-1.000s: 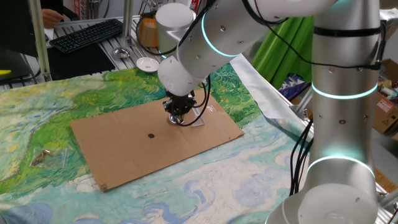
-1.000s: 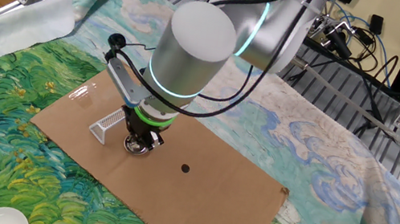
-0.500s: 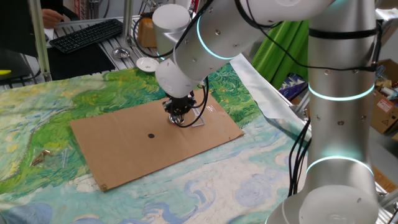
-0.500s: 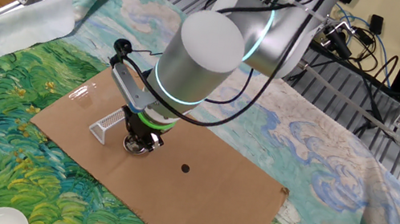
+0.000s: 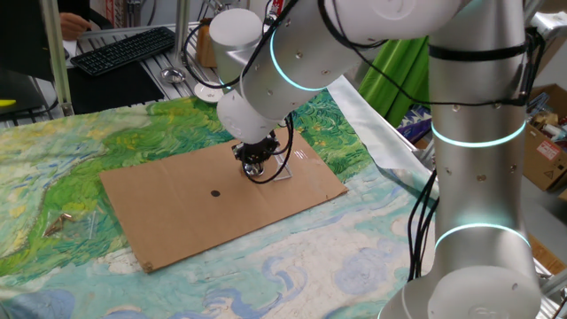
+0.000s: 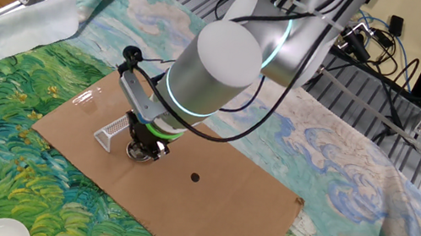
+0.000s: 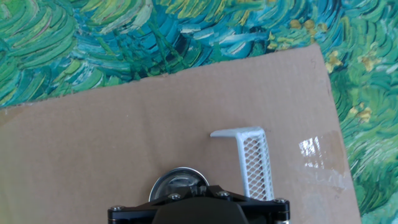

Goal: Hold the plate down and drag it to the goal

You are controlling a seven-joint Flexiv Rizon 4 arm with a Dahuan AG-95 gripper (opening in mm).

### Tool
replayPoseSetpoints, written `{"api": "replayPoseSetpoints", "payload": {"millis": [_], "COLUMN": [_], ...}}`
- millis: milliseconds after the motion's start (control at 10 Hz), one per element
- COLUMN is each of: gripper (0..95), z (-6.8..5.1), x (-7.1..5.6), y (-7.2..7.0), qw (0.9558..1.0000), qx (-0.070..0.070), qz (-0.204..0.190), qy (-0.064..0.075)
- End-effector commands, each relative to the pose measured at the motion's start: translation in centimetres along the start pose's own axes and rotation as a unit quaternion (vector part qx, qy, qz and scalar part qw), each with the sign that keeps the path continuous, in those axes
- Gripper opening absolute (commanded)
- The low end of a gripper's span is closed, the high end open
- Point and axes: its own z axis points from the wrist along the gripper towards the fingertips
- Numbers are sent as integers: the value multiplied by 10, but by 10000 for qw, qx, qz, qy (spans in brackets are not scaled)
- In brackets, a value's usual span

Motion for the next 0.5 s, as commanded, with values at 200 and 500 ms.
{"api": "replayPoseSetpoints", "payload": {"millis": [200,500], "gripper": [0,0], "z": [-1,4], "x": [-1,-6], "y": [-4,-8], "qw": [10000,9999], "qx": [38,106], "qz": [-60,-94], "qy": [19,-5]}}
